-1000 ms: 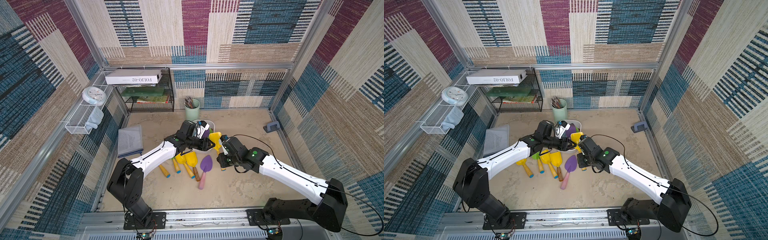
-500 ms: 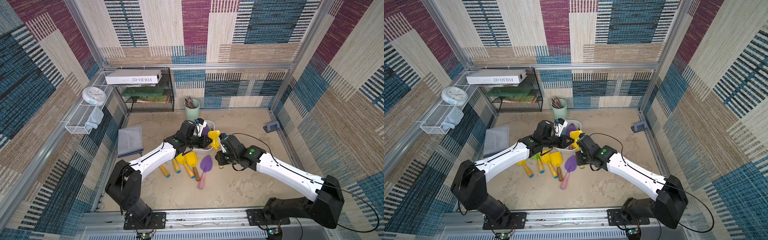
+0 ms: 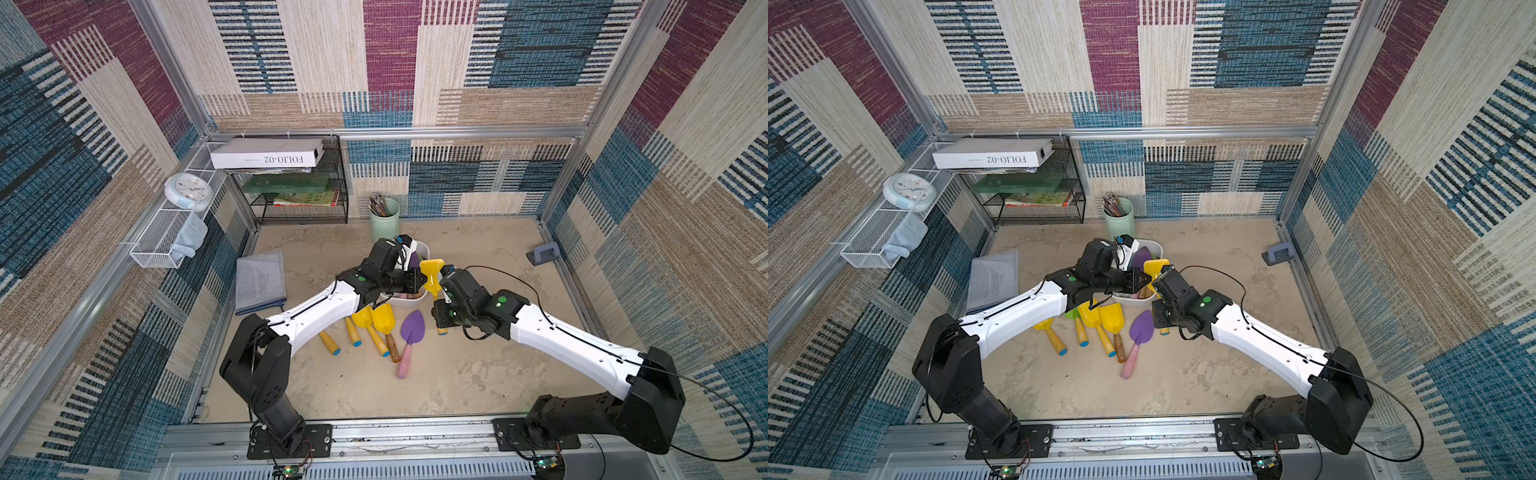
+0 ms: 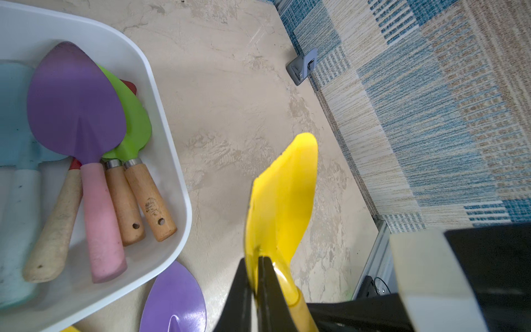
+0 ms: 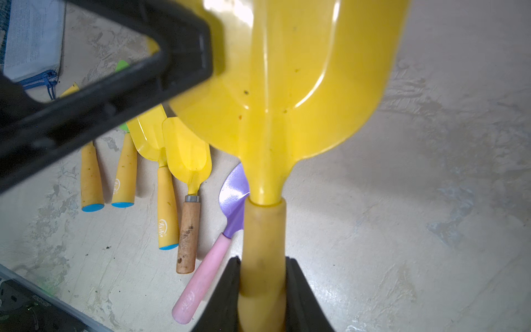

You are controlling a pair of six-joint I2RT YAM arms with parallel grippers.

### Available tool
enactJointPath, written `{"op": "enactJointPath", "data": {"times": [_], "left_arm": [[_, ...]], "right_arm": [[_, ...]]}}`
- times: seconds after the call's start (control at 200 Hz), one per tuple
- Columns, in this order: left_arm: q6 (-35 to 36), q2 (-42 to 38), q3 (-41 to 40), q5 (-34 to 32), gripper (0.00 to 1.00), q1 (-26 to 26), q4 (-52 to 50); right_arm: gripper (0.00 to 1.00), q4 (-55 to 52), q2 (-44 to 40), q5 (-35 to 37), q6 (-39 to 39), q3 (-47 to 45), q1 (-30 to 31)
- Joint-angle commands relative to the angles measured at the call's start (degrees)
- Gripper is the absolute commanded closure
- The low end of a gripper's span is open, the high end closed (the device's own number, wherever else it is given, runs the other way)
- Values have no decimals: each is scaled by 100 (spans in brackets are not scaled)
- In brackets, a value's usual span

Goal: Put the shovel into the storage box
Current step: Pick up the shovel from the center of the board, then place the shovel in the storage box.

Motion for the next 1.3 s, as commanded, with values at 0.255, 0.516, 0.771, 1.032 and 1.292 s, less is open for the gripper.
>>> {"op": "enactJointPath", "data": {"times": [0.255, 0.516, 0.771, 1.032, 1.292], "left_arm": [[251, 32, 320, -1166, 100, -32, -788], [832, -153, 567, -1490, 100, 81, -1224], [1795, 462, 1703, -413, 100, 1022, -1965], [2511, 1559, 3278, 235, 100, 1540, -2731], [2548, 2492, 4165, 536, 100, 1670, -2955]], "right_arm": [[49, 128, -241, 373, 17, 336, -159], [50, 549, -739, -95, -288, 165, -782], [52, 700, -888, -568, -476, 18, -902], [52, 759, -1013, -604, -449, -237, -915], [53, 632, -1110, -491, -476, -311, -939]]}}
